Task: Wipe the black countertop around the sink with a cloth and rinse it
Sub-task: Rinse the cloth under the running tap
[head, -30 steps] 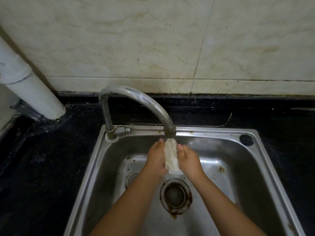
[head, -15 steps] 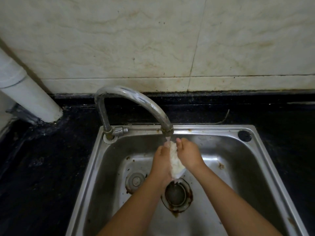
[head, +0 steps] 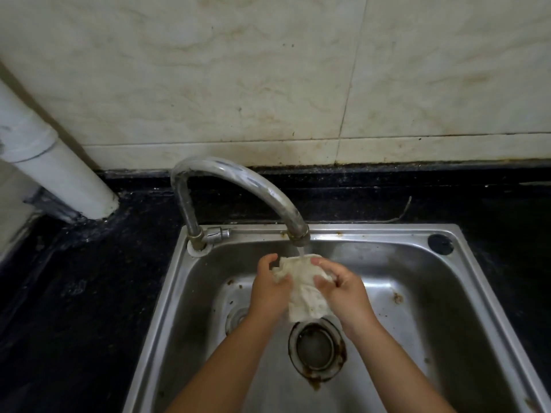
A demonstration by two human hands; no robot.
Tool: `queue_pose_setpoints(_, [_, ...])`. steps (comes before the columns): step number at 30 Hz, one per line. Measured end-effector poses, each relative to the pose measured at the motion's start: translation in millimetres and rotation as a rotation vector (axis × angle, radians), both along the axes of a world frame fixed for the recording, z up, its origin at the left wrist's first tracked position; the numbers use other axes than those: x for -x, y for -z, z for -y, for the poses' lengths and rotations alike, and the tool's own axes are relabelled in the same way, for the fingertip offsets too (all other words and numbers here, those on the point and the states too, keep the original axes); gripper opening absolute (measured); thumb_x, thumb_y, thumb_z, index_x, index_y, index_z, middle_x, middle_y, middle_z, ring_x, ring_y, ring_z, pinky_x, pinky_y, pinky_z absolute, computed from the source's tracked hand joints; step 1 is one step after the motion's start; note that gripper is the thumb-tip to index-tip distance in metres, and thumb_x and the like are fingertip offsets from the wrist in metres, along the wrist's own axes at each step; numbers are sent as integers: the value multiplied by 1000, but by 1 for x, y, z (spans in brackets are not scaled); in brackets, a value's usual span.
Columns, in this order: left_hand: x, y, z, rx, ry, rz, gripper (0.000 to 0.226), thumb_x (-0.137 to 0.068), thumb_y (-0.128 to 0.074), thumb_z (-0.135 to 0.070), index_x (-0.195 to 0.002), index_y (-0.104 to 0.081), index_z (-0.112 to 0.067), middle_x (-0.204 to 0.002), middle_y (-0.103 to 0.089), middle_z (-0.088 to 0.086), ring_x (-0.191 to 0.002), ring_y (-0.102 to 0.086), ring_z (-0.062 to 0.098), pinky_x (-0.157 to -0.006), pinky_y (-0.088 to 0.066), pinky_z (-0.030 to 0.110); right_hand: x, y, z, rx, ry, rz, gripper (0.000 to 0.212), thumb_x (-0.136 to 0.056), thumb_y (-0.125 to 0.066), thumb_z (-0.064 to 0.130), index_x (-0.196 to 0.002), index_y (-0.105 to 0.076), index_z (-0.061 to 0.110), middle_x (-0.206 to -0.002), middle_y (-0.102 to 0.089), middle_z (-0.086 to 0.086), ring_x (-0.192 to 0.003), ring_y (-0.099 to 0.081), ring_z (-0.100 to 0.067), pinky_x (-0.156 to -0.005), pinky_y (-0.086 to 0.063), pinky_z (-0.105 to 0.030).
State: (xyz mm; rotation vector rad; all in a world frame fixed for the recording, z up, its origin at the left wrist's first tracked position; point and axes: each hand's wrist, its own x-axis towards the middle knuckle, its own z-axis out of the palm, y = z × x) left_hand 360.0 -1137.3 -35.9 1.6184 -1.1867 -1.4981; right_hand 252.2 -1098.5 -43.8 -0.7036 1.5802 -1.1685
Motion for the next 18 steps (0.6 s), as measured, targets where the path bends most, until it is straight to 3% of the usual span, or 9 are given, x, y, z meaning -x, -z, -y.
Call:
queue_pose_setpoints(2, [1,1,2,-23,-22,4,37,-90,-47,0,-123,-39,-15,-99,-51,3,-90,-54,19,-74,-47,30,-4,-1,-3,47,-16,-18,40,-90,-50,-5,-91,-61,34,-100,-64,0,-89,-63,-15,-75,-54,-21])
queue_pose_setpoints(6, [9,-4,6,-53,-129,-146,20,-91,-52,-10,-109,-44,-15,-102,-53,8,-85,-56,20,-64,-49,24,-2,2,-1,35,77,83,37,-86,-54,-8,-106,-57,24,-86,-63,7,-77,-61,-7,-65,-53,-15])
queue_pose_setpoints(8, [13,-8,7,-111,-149,-204,11,-89,-55,-11,-92,-47,-17,-95,-56,9,-78,-57,18,-63,-50,26,-1,1,1,11,76,106,29,-84,-56,-9,-100,-62,15,-83,-64,3,-74,-62,-12,-61,-54,-16])
queue_pose_setpoints(10, [15,-9,7,-139,-144,-232,17,-86,-59,-9,-84,-47,-20,-91,-58,9,-74,-58,18,-64,-50,29,-1,0,3,8,79,120,22,-82,-60,-8,-85,-64,13,-74,-65,1,-68,-63,-14,-59,-53,-19])
queue_pose_setpoints(13, [12,-8,6,-90,-142,-224,22,-85,-60,-5,-93,-47,-20,-92,-57,6,-78,-58,19,-69,-51,32,0,0,5,23,118,102,24,-80,-63,-6,-69,-59,16,-58,-58,6,-52,-58,-1,-52,-48,-12])
queue_pose_setpoints(18, [4,-5,1,52,-68,-132,27,-88,-54,-5,-91,-46,-30,-108,-56,9,-96,-58,26,-85,-50,40,-5,2,6,6,236,212,21,-90,-54,4,-71,-56,13,-70,-59,-4,-65,-56,-17,-58,-50,-26])
